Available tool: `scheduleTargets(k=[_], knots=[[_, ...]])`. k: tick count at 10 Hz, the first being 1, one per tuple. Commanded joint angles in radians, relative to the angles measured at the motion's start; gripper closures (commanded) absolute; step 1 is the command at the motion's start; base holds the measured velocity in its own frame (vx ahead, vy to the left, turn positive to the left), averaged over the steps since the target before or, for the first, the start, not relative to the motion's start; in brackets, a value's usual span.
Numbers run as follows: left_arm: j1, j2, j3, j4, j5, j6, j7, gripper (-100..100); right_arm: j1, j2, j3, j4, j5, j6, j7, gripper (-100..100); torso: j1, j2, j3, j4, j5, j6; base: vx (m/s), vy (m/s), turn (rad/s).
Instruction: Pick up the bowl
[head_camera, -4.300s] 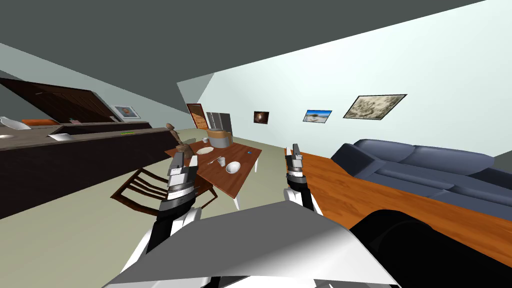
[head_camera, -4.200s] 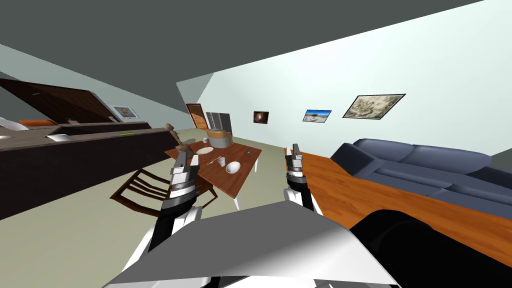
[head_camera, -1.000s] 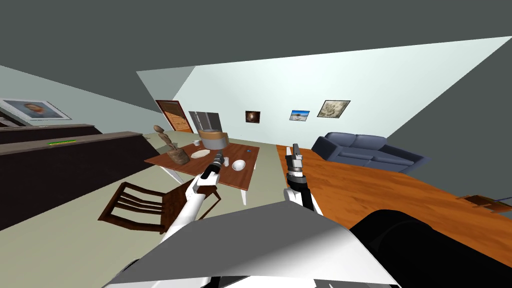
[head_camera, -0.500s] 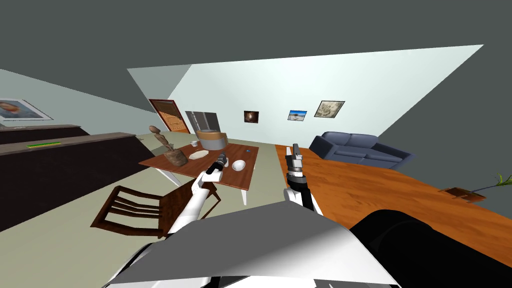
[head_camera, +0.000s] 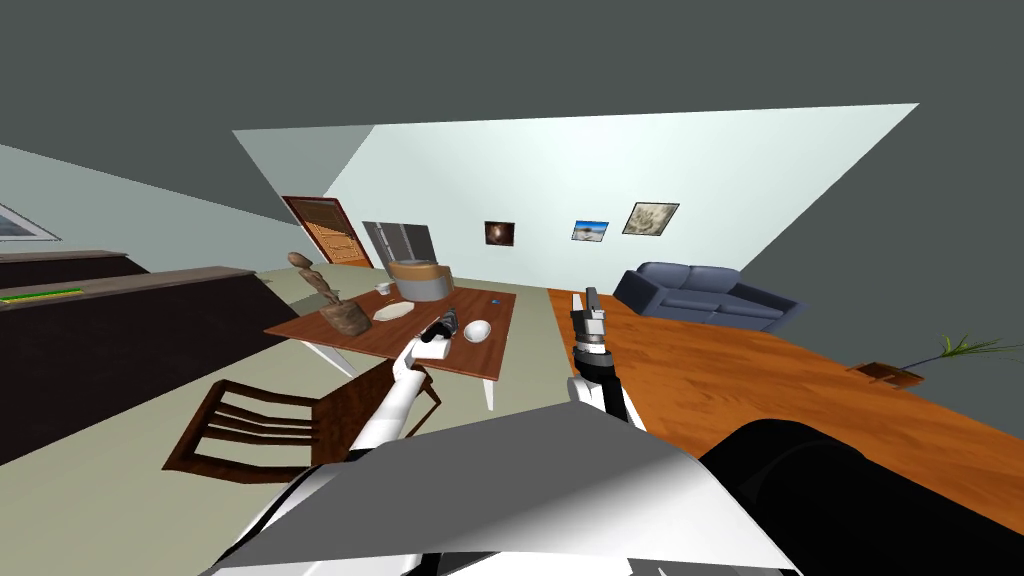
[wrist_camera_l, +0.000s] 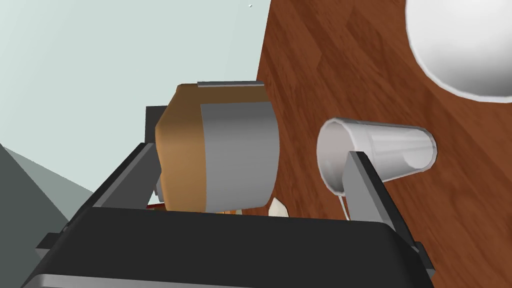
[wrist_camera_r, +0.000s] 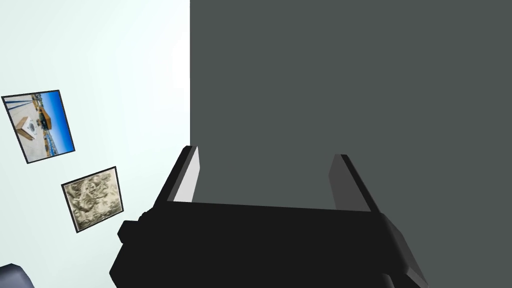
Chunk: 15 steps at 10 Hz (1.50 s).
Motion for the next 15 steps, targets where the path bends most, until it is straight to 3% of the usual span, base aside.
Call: scheduleTargets(k=[1,2,3,5,6,7,15], knots=[[-0.024,-0.005,-0.001,0.04,0.0,0.023,0.004,-100,0.0,0.0,0.0,0.0,0.0,0.0,0.0,0,0.0,0.0,0.0,0.0,0.0,0.0,-0.001,0.029,-0.037],[-0.049,-0.009,-0.008,0.067,0.005,0.068,0.008,-100,0.0,0.0,0.0,0.0,0.0,0.0,0.0,0,0.0,0.0,0.0,0.0,0.0,0.0,-0.002,0.034,-0.064],[-0.049,-0.009,-0.008,0.078,0.005,0.068,0.008,-100,0.0,0.0,0.0,0.0,0.0,0.0,0.0,0,0.0,0.0,0.0,0.0,0.0,0.0,0.002,0.027,-0.047],[-0.094,-0.018,-0.023,0.151,0.015,0.136,0.014,-100,0.0,0.0,0.0,0.0,0.0,0.0,0.0,0,0.0,0.0,0.0,0.0,0.0,0.0,0.005,0.038,-0.09],[-0.094,-0.018,-0.023,0.151,0.015,0.153,0.014,-100,0.0,0.0,0.0,0.0,0.0,0.0,0.0,0,0.0,0.0,0.0,0.0,0.0,0.0,0.011,0.037,-0.031],[-0.113,-0.024,-0.03,0.186,0.02,0.187,0.015,-100,0.0,0.0,0.0,0.0,0.0,0.0,0.0,0,0.0,0.0,0.0,0.0,0.0,-0.001,0.016,0.031,-0.046],[-0.169,-0.045,-0.059,0.309,0.039,0.331,0.014,-100,0.0,0.0,0.0,0.0,0.0,0.0,0.0,0,-0.001,-0.002,-0.001,0.0,0.0,0.0,0.02,0.016,-0.048]])
